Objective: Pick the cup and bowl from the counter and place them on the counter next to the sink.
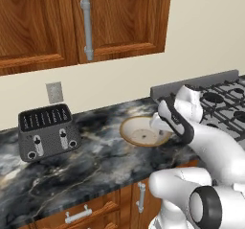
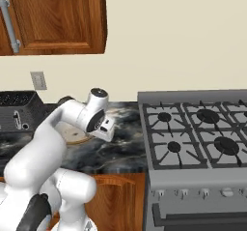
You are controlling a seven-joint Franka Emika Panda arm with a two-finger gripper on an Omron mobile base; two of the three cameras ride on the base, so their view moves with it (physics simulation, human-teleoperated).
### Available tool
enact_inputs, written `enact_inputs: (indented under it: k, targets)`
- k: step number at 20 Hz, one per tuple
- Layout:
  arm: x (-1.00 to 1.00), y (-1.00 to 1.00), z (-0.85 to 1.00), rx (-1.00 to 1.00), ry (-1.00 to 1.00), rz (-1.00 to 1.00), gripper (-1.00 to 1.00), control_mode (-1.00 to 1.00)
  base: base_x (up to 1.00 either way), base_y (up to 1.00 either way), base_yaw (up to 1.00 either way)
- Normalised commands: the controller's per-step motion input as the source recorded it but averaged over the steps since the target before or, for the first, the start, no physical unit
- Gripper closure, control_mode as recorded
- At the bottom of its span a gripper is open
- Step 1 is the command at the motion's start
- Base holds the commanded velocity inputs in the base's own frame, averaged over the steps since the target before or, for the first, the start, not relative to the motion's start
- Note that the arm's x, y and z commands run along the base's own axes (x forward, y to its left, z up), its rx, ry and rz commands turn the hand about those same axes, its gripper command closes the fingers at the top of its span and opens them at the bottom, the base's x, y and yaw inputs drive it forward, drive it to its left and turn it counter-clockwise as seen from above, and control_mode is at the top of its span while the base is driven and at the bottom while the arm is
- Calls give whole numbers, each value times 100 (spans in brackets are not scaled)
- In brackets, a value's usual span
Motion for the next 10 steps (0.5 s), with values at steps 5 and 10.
enact_inputs:
  k: [5, 10]
  targets:
    - [-49, -1, 29, 0, -9, 4, 100, -100, 0, 0, 0]
    - [-39, 11, 39, 0, -3, 3, 100, -100, 0, 0, 0]
